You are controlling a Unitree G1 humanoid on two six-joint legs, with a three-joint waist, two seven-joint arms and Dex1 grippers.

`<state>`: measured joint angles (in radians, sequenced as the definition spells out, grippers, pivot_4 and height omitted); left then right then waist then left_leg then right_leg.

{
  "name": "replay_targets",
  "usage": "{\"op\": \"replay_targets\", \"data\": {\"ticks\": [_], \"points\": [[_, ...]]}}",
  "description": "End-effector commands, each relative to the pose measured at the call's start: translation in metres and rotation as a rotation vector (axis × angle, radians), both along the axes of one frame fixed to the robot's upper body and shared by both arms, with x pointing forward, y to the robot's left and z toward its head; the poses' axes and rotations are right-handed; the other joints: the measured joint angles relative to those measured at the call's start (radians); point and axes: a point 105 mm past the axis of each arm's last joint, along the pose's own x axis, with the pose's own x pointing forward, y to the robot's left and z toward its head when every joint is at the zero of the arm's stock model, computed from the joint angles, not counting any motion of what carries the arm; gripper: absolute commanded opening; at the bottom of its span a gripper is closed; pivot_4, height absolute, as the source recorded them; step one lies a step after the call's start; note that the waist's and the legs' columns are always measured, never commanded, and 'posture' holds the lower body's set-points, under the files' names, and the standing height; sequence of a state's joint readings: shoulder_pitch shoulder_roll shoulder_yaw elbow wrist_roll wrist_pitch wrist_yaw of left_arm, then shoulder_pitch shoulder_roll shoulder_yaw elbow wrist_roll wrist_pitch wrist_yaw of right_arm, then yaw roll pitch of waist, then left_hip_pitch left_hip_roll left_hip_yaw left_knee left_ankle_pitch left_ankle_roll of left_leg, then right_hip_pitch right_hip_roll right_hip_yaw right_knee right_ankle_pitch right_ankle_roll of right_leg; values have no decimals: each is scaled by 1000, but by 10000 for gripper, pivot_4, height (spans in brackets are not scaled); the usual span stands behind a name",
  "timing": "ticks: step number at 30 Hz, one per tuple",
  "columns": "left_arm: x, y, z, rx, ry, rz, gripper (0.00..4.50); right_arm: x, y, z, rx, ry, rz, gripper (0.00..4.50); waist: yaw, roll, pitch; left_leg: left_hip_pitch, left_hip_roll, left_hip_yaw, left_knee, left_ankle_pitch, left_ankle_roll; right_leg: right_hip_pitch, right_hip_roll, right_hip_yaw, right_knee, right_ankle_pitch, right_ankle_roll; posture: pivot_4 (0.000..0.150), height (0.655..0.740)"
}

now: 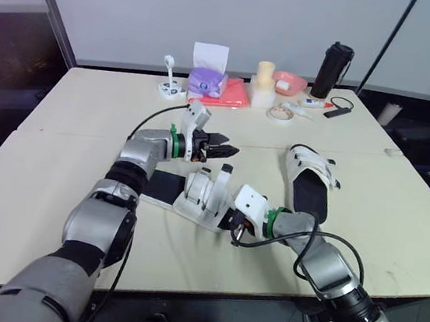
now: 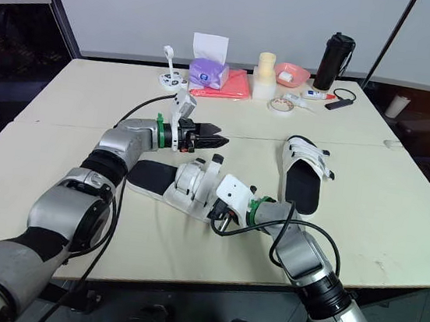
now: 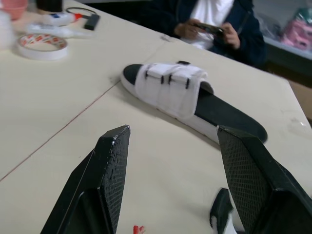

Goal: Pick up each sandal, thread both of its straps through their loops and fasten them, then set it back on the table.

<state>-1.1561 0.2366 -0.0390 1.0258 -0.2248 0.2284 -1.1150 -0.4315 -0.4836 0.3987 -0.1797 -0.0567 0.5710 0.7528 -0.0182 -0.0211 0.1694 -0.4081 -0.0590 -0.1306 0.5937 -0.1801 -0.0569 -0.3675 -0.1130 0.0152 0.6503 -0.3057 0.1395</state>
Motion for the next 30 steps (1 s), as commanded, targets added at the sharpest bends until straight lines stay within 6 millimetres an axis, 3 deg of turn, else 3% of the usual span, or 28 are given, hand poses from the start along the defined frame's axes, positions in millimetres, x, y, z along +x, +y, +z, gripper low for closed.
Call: {"op": "replay_targets", "data": {"ticks": [1,5,13,16,20,30], "points": [[-5,-2,1,55,-13,-72,29193,-7,-19,-50,-105,167,-72,0,0,0,0,0,0,0,0,0,0,0,0,0,0,0,0,1500,7400],[-9,-1,-11,99,15,-107,29193,-6,-18,-49,-102,163,-74,0,-1,0,0,0,0,0,0,0,0,0,0,0,0,0,0,1500,7400],[-9,-1,-14,110,30,-119,29193,-6,-20,-50,-106,163,-79,0,0,0,0,0,0,0,0,0,0,0,0,0,0,-1,2,1500,7400],[-8,-2,-13,102,32,-110,20635,-6,-20,-50,-106,160,-80,0,0,0,0,0,0,0,0,0,0,0,0,0,0,-2,3,1500,7400],[-9,-4,-10,86,34,-115,271,-6,-20,-50,-107,159,-80,0,0,0,0,0,0,0,0,0,0,0,0,0,0,-2,4,1500,7400],[-15,-2,11,-12,51,-187,271,-6,-21,-50,-110,156,-84,0,0,0,0,0,0,-1,0,0,0,0,0,0,0,-2,4,1500,7400]]}}
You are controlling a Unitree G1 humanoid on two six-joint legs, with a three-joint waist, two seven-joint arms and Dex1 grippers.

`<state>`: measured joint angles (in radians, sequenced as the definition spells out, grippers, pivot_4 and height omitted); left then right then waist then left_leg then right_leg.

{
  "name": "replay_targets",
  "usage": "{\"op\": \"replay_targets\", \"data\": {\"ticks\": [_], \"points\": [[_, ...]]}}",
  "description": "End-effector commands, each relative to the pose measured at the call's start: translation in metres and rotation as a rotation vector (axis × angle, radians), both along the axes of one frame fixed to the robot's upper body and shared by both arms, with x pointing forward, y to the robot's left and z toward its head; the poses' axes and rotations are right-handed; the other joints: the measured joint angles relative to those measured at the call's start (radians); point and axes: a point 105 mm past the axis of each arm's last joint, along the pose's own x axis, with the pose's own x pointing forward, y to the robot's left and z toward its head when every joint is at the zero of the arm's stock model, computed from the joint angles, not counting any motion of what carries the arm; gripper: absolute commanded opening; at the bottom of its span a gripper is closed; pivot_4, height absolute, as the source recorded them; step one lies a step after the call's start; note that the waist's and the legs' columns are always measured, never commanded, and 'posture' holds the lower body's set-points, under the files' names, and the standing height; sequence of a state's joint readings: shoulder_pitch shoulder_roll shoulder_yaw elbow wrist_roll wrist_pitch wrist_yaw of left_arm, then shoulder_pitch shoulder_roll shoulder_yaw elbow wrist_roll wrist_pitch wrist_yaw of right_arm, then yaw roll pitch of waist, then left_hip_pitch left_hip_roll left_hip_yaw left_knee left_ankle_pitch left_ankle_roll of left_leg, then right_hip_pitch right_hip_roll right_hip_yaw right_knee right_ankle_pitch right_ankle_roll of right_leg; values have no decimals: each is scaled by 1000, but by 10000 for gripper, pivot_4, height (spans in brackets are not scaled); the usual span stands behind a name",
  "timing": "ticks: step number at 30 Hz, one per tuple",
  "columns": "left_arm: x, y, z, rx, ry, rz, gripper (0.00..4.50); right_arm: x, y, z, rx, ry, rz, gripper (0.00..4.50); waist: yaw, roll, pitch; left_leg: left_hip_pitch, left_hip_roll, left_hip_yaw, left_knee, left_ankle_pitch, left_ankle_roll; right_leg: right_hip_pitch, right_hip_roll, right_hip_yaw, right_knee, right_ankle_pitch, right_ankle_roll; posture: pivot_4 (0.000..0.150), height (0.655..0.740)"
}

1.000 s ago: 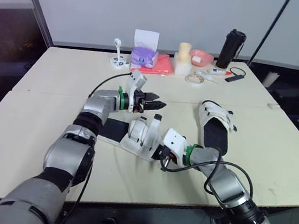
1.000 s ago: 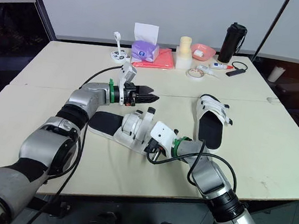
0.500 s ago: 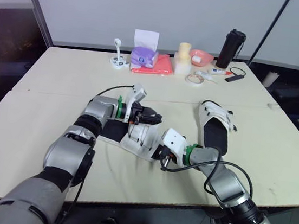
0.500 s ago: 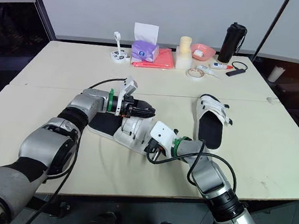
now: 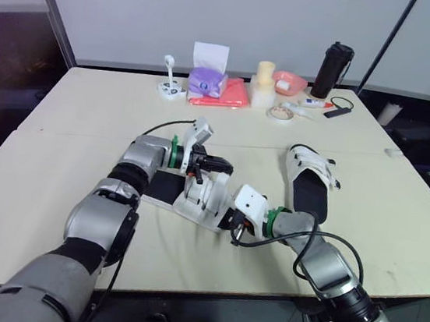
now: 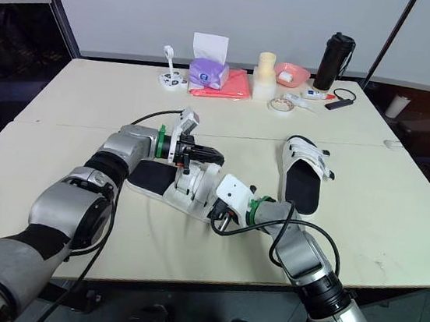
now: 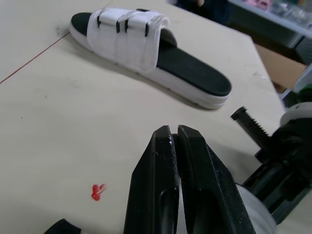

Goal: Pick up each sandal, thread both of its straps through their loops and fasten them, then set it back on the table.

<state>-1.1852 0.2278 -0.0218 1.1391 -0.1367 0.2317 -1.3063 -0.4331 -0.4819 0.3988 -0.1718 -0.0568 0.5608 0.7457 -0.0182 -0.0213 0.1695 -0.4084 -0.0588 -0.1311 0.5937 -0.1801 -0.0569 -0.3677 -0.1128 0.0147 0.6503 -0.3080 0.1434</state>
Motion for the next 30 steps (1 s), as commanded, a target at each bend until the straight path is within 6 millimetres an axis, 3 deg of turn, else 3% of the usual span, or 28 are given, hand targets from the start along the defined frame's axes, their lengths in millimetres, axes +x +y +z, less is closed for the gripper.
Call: {"op": "replay_targets", "data": {"ticks": [1,9,19,30], "points": [[1,1,31,-72,-40,-32,271,-7,-21,-51,-111,163,-82,0,0,0,0,0,0,0,0,0,0,0,0,0,0,0,0,1500,7400],[4,0,29,-65,-68,-5,271,-7,-21,-51,-111,161,-81,0,0,0,0,0,0,0,0,0,0,0,0,0,0,0,0,1500,7400],[8,6,-25,215,-160,51,271,-8,-23,-50,-118,159,-84,0,2,0,0,0,0,0,0,0,0,0,0,0,0,0,0,1500,7400],[7,19,-48,453,-251,5,271,-8,-24,-51,-121,161,-85,0,2,0,-1,1,0,0,0,0,0,1,0,0,-1,0,0,1500,7400]]}}
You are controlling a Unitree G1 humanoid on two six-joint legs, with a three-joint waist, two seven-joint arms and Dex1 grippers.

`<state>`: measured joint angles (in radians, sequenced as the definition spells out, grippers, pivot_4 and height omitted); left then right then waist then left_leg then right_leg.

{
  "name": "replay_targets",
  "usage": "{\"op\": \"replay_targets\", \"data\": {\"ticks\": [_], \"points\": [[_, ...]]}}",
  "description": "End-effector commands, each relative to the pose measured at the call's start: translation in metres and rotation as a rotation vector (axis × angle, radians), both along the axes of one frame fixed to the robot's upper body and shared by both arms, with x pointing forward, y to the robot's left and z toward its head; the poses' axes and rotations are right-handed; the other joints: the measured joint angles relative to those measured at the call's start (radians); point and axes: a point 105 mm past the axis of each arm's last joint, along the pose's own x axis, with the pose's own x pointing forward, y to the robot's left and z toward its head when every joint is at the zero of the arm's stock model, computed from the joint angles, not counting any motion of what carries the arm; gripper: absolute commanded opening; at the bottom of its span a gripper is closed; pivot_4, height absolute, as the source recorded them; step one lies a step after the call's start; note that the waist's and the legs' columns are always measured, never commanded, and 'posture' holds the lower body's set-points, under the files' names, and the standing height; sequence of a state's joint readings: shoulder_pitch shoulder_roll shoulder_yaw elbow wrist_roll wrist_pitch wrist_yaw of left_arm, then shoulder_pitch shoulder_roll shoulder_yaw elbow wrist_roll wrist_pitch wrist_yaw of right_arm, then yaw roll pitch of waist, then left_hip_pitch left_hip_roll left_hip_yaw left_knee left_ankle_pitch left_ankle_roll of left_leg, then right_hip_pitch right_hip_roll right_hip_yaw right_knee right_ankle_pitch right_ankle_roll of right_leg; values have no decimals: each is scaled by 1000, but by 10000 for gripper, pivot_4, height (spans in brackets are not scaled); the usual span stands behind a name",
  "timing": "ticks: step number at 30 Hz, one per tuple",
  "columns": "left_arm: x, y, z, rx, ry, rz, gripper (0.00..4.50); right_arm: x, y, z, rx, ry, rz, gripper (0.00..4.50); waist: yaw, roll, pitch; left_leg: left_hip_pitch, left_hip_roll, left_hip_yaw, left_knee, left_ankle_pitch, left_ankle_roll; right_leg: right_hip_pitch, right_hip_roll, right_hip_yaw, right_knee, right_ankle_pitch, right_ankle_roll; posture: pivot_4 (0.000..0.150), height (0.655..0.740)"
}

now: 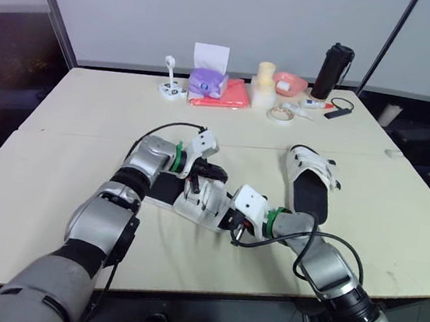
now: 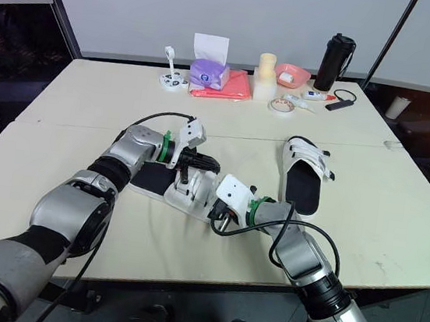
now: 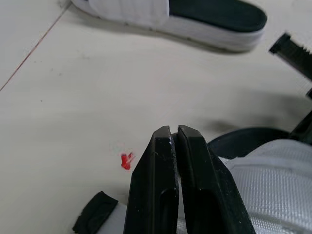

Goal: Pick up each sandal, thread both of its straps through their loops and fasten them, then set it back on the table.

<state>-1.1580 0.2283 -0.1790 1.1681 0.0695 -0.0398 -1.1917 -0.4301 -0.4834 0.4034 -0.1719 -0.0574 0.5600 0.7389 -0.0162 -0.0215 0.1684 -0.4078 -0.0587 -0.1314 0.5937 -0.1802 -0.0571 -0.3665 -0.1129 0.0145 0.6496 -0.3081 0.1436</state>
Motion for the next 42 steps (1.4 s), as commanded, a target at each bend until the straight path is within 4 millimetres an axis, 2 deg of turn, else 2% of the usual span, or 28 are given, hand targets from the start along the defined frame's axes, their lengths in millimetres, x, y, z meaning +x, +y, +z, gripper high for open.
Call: {"op": "replay_targets", "data": {"ticks": [1,10,13,17,23,28,35,38,42], "points": [[4,19,-14,123,-17,43,271,-8,-23,-49,-118,161,-82,0,0,0,0,0,0,0,0,0,0,0,0,0,0,0,0,1500,7400],[11,23,-7,132,-66,76,271,-8,-22,-50,-117,160,-81,0,-1,0,0,0,0,0,0,0,0,0,0,0,0,0,0,1500,7400],[12,23,-7,132,-71,78,10303,-8,-22,-50,-117,159,-80,0,-2,0,0,0,0,0,0,0,0,0,0,0,0,0,0,1500,7400],[11,23,-6,161,-129,42,30355,-8,-21,-50,-115,161,-79,0,-2,0,0,0,0,0,0,0,0,0,0,0,0,0,0,1500,7400],[14,21,2,206,-258,11,30355,-8,-21,-50,-114,163,-80,0,-1,0,0,0,0,0,-1,0,0,0,0,0,0,0,0,1500,7400],[26,21,16,176,-342,99,30355,-8,-21,-50,-113,161,-80,0,-1,0,0,0,0,0,-1,0,0,0,0,0,0,0,1,1500,7400],[36,42,28,97,-349,221,30355,-6,-19,-49,-110,157,-75,0,-2,-1,0,0,0,0,-1,0,0,-1,0,0,0,0,1,1500,7400],[26,54,39,-31,-265,170,30355,-5,-19,-48,-109,153,-74,0,-3,-1,0,-1,0,0,-1,0,0,-2,0,0,0,0,1,1500,7400],[16,71,43,-43,-262,102,30355,-5,-21,-48,-112,151,-74,0,-3,-1,0,-1,0,0,-2,0,0,-2,0,-1,0,0,0,1500,7400]]}}
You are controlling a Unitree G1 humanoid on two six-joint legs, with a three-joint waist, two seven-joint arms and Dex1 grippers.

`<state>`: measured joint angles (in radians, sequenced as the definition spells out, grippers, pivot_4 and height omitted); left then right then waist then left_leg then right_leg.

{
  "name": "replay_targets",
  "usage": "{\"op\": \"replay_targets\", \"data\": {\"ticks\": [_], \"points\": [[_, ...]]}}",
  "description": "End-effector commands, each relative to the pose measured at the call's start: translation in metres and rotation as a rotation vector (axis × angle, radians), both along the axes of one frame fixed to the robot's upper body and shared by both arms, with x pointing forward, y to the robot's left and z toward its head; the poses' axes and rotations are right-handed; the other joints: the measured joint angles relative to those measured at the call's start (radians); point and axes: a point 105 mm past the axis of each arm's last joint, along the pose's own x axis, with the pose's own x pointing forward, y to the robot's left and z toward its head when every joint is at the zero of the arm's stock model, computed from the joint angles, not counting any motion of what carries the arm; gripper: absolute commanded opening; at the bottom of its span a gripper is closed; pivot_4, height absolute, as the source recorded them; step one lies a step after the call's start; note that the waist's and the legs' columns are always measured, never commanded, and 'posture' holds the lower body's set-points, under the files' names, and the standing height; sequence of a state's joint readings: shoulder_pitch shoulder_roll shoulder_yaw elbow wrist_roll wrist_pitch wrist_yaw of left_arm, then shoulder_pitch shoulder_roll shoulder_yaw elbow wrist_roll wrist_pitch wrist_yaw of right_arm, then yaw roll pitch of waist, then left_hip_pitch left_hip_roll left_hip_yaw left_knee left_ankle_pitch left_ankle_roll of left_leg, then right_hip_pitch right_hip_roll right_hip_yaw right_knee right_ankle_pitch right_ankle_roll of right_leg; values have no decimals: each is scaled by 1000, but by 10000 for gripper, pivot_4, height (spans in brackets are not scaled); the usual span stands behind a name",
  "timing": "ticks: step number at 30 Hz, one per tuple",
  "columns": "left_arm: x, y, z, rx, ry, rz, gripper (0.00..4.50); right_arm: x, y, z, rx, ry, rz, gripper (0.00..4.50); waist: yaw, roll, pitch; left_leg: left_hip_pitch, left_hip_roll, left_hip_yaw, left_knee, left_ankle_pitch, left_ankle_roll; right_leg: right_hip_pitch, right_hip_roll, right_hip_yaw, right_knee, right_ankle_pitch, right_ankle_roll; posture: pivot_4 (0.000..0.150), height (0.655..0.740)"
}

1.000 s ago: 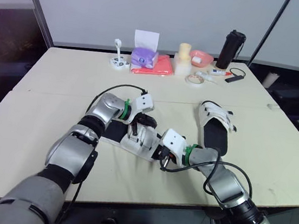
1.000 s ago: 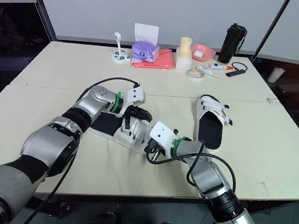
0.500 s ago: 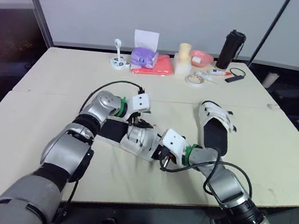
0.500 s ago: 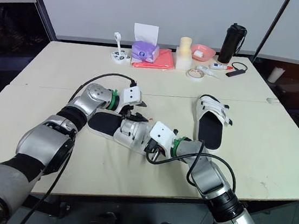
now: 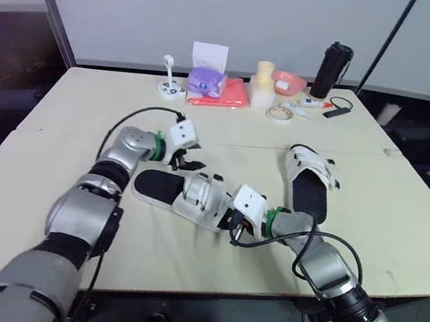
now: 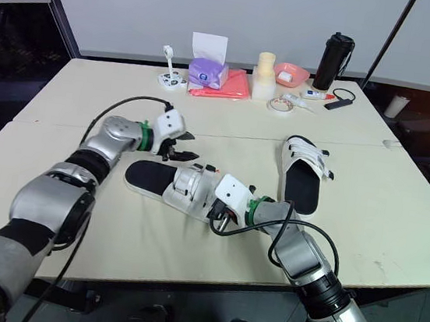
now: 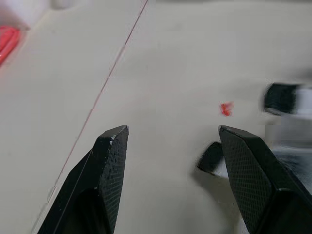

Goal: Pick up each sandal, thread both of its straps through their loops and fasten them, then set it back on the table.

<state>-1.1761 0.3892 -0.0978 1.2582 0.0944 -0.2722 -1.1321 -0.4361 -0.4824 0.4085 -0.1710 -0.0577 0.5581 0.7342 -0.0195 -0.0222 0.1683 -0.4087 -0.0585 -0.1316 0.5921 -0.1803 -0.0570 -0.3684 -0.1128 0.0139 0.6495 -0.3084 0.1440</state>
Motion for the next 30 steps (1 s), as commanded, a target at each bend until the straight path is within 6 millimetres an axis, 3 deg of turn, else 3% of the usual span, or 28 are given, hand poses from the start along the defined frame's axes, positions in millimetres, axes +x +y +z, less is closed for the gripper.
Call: {"op": "replay_targets", "data": {"ticks": [1,9,15,21,30], "points": [[-8,9,14,-26,-56,-68,30355,-6,-22,-48,-110,157,-78,0,1,0,0,0,0,0,0,0,0,0,0,0,0,0,0,1500,7400],[-34,34,-13,170,-252,-209,30355,-2,-21,-26,-49,125,-85,0,6,0,0,0,0,0,0,0,0,-1,0,0,0,3,-5,1500,7400],[-35,28,-14,200,-387,-232,30355,-9,-24,-5,6,122,-93,0,16,0,0,-3,0,-1,0,0,0,-3,-1,0,-2,3,-5,1500,7400],[-36,15,-9,197,-491,-266,30355,-37,-26,37,134,134,-54,0,21,-1,1,-21,-3,-2,1,0,1,-19,-2,-1,0,3,-4,1500,7400],[-48,6,-16,188,-507,-363,30355,-66,-38,95,239,120,-20,0,5,0,6,-23,-2,-1,1,0,1,-21,-2,-2,2,3,-4,1500,7400]]}}
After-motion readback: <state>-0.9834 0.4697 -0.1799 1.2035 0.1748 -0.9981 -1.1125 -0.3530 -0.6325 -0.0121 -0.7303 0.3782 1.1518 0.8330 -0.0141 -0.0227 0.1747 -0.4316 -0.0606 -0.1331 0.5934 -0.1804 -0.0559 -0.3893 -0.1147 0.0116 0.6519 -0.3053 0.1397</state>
